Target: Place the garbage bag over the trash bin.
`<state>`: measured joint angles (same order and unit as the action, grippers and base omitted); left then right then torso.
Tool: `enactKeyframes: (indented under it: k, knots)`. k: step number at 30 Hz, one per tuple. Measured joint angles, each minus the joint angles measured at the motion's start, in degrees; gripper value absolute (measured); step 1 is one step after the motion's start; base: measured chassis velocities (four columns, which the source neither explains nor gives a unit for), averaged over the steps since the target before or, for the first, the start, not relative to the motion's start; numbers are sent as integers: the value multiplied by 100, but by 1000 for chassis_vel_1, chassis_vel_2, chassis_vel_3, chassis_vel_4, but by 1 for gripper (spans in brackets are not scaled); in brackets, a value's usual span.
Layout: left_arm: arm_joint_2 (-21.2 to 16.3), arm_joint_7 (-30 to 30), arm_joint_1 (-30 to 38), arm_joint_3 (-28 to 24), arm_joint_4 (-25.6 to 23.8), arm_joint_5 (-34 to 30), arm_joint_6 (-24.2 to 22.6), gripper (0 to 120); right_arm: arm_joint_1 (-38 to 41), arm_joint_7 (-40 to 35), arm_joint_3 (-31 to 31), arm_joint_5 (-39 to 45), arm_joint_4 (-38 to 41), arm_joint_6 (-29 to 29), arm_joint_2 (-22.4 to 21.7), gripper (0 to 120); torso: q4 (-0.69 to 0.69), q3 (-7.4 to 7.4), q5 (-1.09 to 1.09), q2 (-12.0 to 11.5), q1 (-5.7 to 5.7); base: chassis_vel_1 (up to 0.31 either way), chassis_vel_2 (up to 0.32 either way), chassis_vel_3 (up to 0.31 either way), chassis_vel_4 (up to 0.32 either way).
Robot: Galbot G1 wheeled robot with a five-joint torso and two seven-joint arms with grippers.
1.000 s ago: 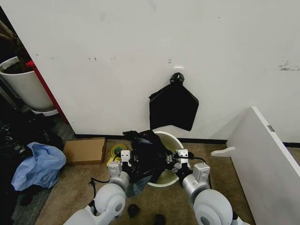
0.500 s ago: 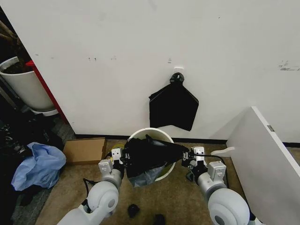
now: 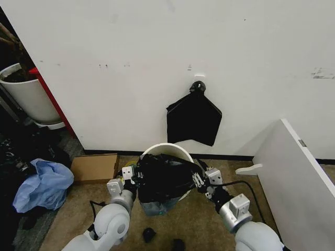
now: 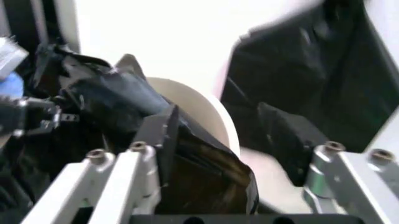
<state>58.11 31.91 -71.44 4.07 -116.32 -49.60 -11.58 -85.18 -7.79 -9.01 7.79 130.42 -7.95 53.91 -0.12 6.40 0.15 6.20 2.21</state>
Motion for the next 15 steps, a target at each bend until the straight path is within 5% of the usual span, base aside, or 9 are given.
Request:
enactKeyframes:
  k: [15]
  knots:
    - [-9, 95, 117, -334, -76, 214, -357, 2, 842, 1499, 460, -3701, -880, 1222, -483, 100, 1, 1, 0, 0, 0, 0, 0, 0, 0]
